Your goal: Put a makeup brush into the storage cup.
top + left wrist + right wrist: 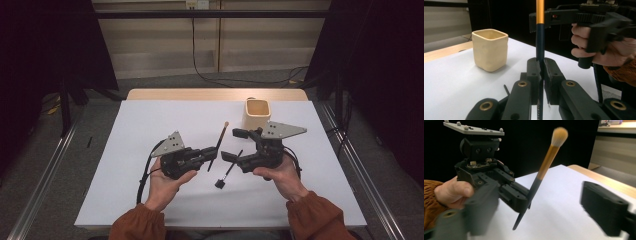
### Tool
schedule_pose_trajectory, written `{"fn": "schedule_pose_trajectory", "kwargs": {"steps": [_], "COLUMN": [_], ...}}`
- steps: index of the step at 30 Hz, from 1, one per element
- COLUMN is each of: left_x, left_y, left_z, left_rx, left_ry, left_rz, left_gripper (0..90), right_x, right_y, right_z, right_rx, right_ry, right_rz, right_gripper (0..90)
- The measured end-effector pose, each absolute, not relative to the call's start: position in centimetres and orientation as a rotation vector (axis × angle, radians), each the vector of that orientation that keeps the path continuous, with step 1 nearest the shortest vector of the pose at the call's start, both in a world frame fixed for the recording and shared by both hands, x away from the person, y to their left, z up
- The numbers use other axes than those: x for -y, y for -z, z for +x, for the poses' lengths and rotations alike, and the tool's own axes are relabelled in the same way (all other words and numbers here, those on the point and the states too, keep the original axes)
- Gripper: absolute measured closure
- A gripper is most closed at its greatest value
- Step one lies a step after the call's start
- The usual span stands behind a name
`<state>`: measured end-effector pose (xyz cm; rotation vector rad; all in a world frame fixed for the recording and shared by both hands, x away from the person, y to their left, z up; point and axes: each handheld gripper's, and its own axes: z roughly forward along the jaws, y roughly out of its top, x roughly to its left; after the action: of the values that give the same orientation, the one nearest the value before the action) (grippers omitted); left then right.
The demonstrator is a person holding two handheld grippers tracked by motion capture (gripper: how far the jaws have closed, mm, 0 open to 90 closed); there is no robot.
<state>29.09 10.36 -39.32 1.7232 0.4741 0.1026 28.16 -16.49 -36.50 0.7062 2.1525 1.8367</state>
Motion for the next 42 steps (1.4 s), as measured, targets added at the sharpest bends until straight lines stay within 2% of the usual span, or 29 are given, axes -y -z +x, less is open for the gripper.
{"fn": "schedule_pose_trajectory", "kwargs": {"steps": [4, 8, 11, 14, 21, 26, 31, 42], "left_x": [-10.2, -10.0, -9.9, -10.0, -9.9, -10.0, -9.9, -9.5], "left_y": [39.4, 39.6, 39.6, 39.5, 39.7, 39.8, 40.1, 40.7], "left_z": [29.0, 29.1, 28.9, 28.9, 28.9, 28.9, 29.0, 29.3], "left_rx": [-0.467, -0.464, -0.463, -0.462, -0.447, -0.432, -0.428, -0.425], "left_ry": [-0.101, -0.098, -0.103, -0.100, -0.112, -0.110, -0.093, -0.082], "left_rz": [1.720, 1.732, 1.734, 1.732, 1.730, 1.744, 1.753, 1.760], "left_gripper": [83.7, 83.7, 83.7, 83.7, 83.7, 83.7, 83.7, 83.6], "right_x": [16.5, 16.3, 16.1, 16.2, 16.3, 16.0, 15.9, 15.5], "right_y": [36.6, 36.7, 36.8, 36.8, 37.1, 37.3, 37.6, 37.8], "right_z": [28.4, 28.8, 28.9, 29.0, 29.2, 29.0, 29.2, 29.0], "right_rx": [-2.151, -2.163, -2.154, -2.155, -2.169, -2.177, -2.198, -2.212], "right_ry": [-1.844, -1.869, -1.874, -1.880, -1.893, -1.897, -1.910, -1.882], "right_rz": [0.697, 0.686, 0.699, 0.701, 0.694, 0.684, 0.690, 0.702], "right_gripper": [23.2, 40.3, 46.5, 56.9, 66.6, 68.5, 79.2, 83.9]}}
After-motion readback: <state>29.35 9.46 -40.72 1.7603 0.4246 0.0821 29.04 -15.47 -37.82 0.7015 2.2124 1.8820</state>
